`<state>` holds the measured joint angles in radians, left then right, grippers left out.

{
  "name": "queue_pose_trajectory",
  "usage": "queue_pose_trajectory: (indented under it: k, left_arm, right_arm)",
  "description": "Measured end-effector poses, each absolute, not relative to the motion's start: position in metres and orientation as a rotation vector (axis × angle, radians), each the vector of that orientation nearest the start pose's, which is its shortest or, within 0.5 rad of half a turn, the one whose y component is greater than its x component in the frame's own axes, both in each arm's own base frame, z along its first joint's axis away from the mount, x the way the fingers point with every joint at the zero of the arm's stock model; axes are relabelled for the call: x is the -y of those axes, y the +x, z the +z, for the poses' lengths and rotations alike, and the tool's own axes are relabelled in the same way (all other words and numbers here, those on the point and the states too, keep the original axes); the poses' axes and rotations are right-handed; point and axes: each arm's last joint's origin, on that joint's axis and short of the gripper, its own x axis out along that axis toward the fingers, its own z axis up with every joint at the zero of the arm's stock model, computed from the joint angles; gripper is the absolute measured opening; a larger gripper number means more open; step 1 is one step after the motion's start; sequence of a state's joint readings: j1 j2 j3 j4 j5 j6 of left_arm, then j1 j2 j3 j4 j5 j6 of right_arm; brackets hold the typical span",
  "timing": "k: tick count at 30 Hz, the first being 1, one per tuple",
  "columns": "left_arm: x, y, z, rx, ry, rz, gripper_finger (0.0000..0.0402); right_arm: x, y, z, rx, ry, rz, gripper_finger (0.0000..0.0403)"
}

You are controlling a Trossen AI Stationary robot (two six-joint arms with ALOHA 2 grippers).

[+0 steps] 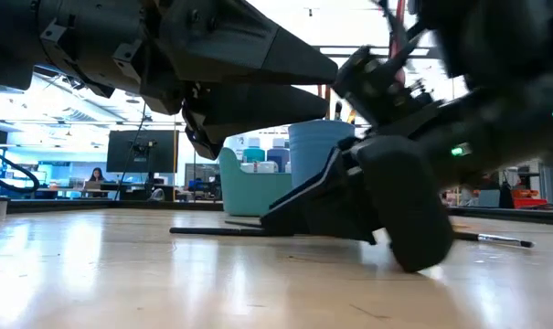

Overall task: Pick & Place Paint Supplies
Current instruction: Put the silver paint brush into the blue cup

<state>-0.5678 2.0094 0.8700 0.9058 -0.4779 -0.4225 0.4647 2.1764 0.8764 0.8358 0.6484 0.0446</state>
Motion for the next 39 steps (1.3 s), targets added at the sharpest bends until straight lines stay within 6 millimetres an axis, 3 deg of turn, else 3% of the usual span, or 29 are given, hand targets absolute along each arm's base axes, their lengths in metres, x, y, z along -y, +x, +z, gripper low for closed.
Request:
queue_pose_trajectory:
  k: [5,10,17,29,39]
  left_arm:
    - [0.193,0.328,0.123,-0.217,-0.304,-0.045,0.0155]
    - [0.193,0.328,0.123,-0.217,-0.304,-0.045,0.0155]
    - [0.193,0.328,0.124,-0.216,-0.305,-0.046,0.0155]
    - [0.193,0.328,0.124,-0.216,-0.305,-0.044,0.0155]
    - [0.188,0.331,0.124,-0.208,-0.310,-0.030,0.0155]
  right_arm:
    - [-0.124,0.355,0.054,-0.473,-0.086,-0.061,0.0165]
    - [-0.113,0.359,0.053,-0.490,-0.089,-0.048,0.0158]
    - [-0.115,0.358,0.051,-0.495,-0.035,-0.090,0.0135]
    - [-0.126,0.351,0.049,-0.509,0.000,-0.168,0.0014]
    - [-0.137,0.347,0.058,-0.487,-0.049,-0.119,0.0004]
